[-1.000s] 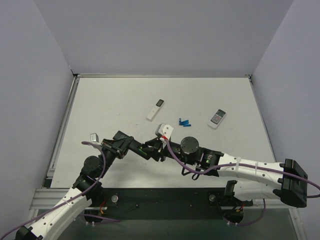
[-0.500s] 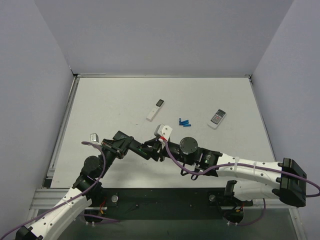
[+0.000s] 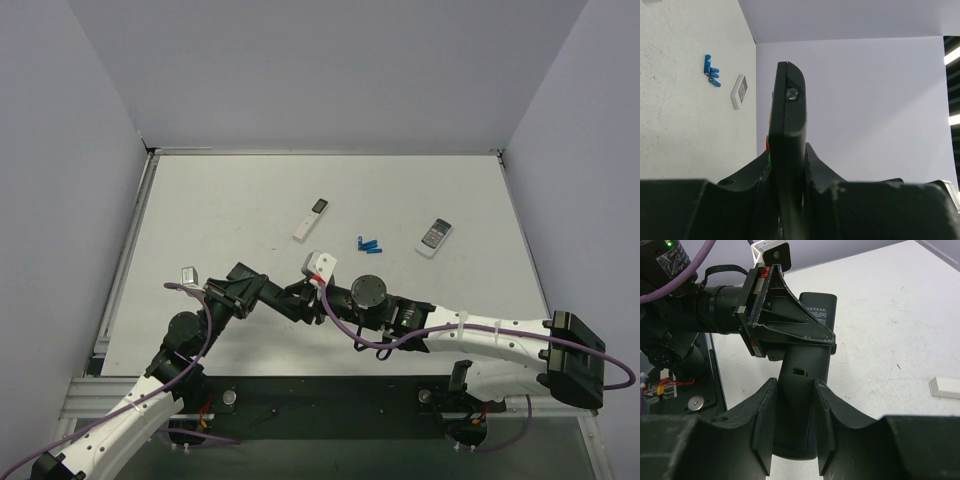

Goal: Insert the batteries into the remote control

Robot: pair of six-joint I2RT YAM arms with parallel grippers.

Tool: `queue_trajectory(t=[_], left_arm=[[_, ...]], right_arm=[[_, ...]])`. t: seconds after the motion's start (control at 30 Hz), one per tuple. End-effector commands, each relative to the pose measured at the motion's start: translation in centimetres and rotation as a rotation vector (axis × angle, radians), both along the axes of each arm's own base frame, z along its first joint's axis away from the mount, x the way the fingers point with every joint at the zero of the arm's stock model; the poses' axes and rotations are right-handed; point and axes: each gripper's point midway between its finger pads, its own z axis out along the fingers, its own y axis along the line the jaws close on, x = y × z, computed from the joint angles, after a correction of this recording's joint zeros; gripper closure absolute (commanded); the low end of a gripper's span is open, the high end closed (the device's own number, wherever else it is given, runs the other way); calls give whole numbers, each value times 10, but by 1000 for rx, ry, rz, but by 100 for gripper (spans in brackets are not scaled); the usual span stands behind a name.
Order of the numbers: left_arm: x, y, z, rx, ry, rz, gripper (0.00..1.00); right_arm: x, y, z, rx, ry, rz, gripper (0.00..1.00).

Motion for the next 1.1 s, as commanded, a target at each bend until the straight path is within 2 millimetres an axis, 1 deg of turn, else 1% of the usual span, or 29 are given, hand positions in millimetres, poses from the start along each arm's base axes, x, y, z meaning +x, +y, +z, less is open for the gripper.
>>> queue_trajectory(t=[0.0, 0.03, 0.07, 0.13, 0.17, 0.3, 0.37, 0.47, 0.53, 0.6, 0.63, 0.67, 0.7, 0.73, 0.77, 0.8, 0.83, 0.9, 0.93, 0.97, 1.0, 1.03, 1.07], left_arm=[[-4, 1, 11, -71, -50, -10, 100], [-4, 1, 10, -70, -47, -11, 100], [-4, 1, 10, -72, -49, -10, 100], [-4, 1, 10, -70, -47, -11, 100], [-4, 1, 10, -69, -49, -11, 100], [-5, 0, 10, -68, -51, -14, 100], [-5, 0, 10, -68, -51, -17, 100], [-5, 0, 10, -65, -51, -17, 100], [-5, 0, 10, -63, -52, -17, 100], [-5, 0, 10, -59, -54, -18, 100], [-5, -1, 9, -54, -55, -17, 100], [-4, -1, 8, -49, -53, -18, 100], [-4, -1, 8, -42, -59, -18, 100], [-4, -1, 8, -39, -60, -19, 100], [-4, -2, 6, -24, -60, -19, 100], [-4, -2, 6, -18, -65, -18, 100], [-4, -3, 5, -12, -65, -21, 100], [-4, -3, 7, -4, -83, -22, 100], [-4, -4, 7, -1, -87, -25, 100], [-4, -4, 8, 5, -101, -26, 100], [-5, -4, 12, 1, -118, -28, 100], [-6, -5, 14, 3, -128, -31, 100], [-6, -6, 15, 7, -135, -35, 100]], right_arm=[[-1, -2, -13, -18, 3, 6, 94], [0, -2, -13, -17, 6, 4, 92], [-1, -2, -15, -20, 11, 4, 86], [0, -3, -15, -20, 14, 1, 80], [0, -3, -15, -19, 17, 0, 75], [0, -2, -11, -8, 23, 2, 66], [0, -1, -7, -2, 23, 7, 59], [-1, -1, -4, 3, 26, 9, 55], [0, 0, 0, 12, 27, 7, 49], [-1, -1, 7, 33, 34, 8, 43], [-2, -1, 10, 40, 35, 9, 37], [-2, -3, 19, 53, 36, 9, 33], [-3, -3, 24, 60, 40, 8, 29], [-3, -4, 28, 71, 53, 1, 22], [-3, -6, 38, 89, 60, -5, 19], [-1, -8, 43, 98, 70, -21, 16], [1, -9, 46, 114, 101, -47, 12], [6, -13, 53, 133, 139, -81, 10], [13, -17, 55, 150, 172, -112, 8], [13, -18, 53, 162, 241, -123, 7], [16, -19, 57, 182, 282, -131, 7], [19, -20, 56, 191, 328, -148, 7], [24, -23, 49, 191, 436, -164, 7]])
